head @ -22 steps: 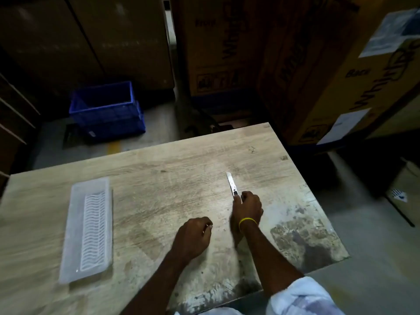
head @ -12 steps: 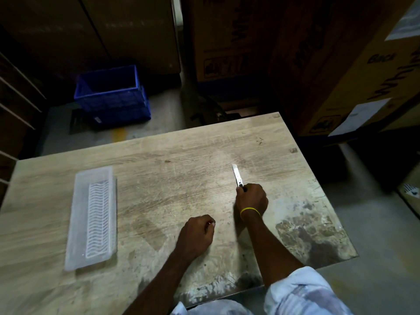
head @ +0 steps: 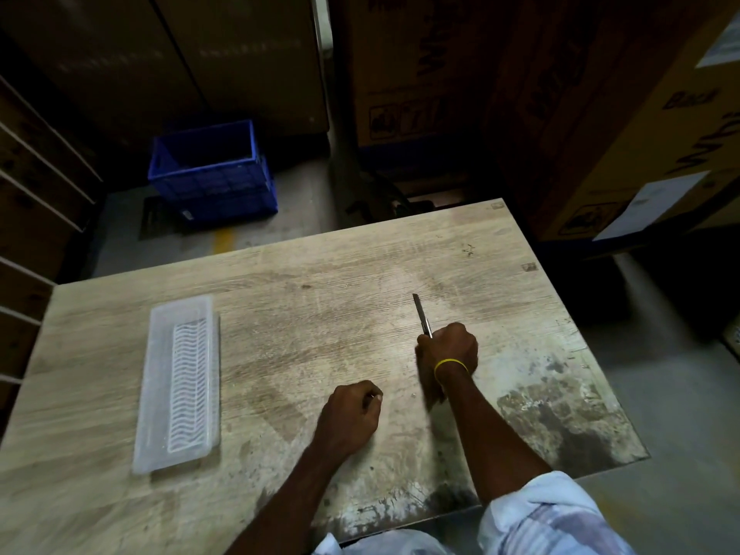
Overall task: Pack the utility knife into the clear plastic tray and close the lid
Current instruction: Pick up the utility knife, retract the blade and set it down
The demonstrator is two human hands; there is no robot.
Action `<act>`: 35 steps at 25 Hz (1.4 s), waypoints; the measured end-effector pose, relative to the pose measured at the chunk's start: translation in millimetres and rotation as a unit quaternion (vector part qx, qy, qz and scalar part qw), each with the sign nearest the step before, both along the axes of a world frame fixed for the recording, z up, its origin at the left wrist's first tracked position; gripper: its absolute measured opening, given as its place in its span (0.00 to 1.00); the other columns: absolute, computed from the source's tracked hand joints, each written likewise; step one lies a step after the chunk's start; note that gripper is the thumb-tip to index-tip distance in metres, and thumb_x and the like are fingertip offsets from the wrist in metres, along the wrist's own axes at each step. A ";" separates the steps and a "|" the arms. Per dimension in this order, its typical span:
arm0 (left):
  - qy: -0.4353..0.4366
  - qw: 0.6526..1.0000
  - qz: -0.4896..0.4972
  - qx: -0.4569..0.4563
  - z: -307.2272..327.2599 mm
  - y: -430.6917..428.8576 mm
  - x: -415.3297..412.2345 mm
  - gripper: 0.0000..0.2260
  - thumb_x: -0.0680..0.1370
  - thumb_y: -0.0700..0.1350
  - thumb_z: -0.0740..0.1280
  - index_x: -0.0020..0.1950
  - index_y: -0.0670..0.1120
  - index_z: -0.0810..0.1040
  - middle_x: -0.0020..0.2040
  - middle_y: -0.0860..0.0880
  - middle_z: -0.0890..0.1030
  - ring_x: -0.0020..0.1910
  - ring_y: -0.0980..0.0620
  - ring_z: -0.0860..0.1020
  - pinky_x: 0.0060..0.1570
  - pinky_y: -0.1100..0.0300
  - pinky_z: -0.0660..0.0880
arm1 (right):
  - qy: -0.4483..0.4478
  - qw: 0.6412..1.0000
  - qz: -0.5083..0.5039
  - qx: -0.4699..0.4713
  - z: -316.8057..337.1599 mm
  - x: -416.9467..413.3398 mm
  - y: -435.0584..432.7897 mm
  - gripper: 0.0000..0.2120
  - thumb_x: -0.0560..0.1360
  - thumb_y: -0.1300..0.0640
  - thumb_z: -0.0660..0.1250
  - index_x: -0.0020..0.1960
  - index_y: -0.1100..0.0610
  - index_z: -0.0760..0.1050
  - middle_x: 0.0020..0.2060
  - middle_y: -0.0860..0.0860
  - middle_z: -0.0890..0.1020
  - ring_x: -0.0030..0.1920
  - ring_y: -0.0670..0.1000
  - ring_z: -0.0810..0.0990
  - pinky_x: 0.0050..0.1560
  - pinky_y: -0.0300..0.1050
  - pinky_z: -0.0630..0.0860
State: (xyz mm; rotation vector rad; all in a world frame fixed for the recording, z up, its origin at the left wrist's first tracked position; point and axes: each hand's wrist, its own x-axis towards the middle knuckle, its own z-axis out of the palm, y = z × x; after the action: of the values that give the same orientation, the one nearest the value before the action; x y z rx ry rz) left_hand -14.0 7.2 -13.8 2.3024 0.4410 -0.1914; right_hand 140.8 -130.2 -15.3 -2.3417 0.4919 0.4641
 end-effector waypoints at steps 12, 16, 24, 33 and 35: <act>-0.026 0.963 0.096 -0.249 30.1 10.7 12.7 0.08 0.79 0.39 0.67 0.51 0.49 0.84 0.46 0.46 0.87 0.37 0.52 0.84 0.38 0.61 0.79 | 0.054 0.930 -0.055 0.360 44.4 -12.1 7.1 0.11 0.63 0.62 0.82 0.40 0.59 0.81 0.38 0.59 0.84 0.37 0.55 0.82 0.37 0.45 0.80; -0.067 0.893 0.206 -0.395 78.8 17.8 20.9 0.09 0.81 0.41 0.64 0.55 0.44 0.84 0.49 0.41 0.87 0.43 0.44 0.85 0.46 0.51 0.82 | 0.053 0.877 -0.006 0.478 86.9 -39.7 36.9 0.09 0.66 0.65 0.79 0.43 0.63 0.81 0.38 0.61 0.83 0.36 0.56 0.83 0.35 0.43 0.80; -0.144 0.806 0.265 -0.510 122.3 48.4 -8.5 0.11 0.80 0.35 0.64 0.57 0.38 0.83 0.50 0.35 0.85 0.46 0.34 0.84 0.51 0.42 0.82 | 0.002 0.860 0.072 0.505 132.0 -67.0 87.8 0.10 0.68 0.66 0.77 0.47 0.66 0.81 0.35 0.55 0.82 0.33 0.50 0.78 0.30 0.37 0.72; -0.202 0.762 0.302 -0.536 127.7 62.3 -16.8 0.11 0.79 0.34 0.63 0.55 0.39 0.84 0.51 0.37 0.86 0.48 0.40 0.85 0.45 0.48 0.83 | 0.004 0.838 0.105 0.536 131.7 -89.8 106.3 0.14 0.67 0.70 0.76 0.53 0.65 0.81 0.47 0.61 0.86 0.44 0.56 0.85 0.40 0.47 0.80; -0.205 0.761 0.307 -0.533 124.7 66.6 -18.0 0.11 0.79 0.34 0.64 0.55 0.40 0.84 0.52 0.37 0.86 0.49 0.40 0.84 0.45 0.47 0.83 | 0.011 0.835 0.117 0.538 129.5 -96.2 106.6 0.15 0.67 0.69 0.77 0.53 0.64 0.82 0.46 0.59 0.86 0.44 0.55 0.85 0.40 0.47 0.81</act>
State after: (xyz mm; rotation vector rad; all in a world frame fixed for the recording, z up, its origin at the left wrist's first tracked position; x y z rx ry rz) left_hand -32.1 73.8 110.9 0.9438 0.6150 0.3270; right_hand 44.7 -23.6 114.3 -1.2846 -0.0876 0.6582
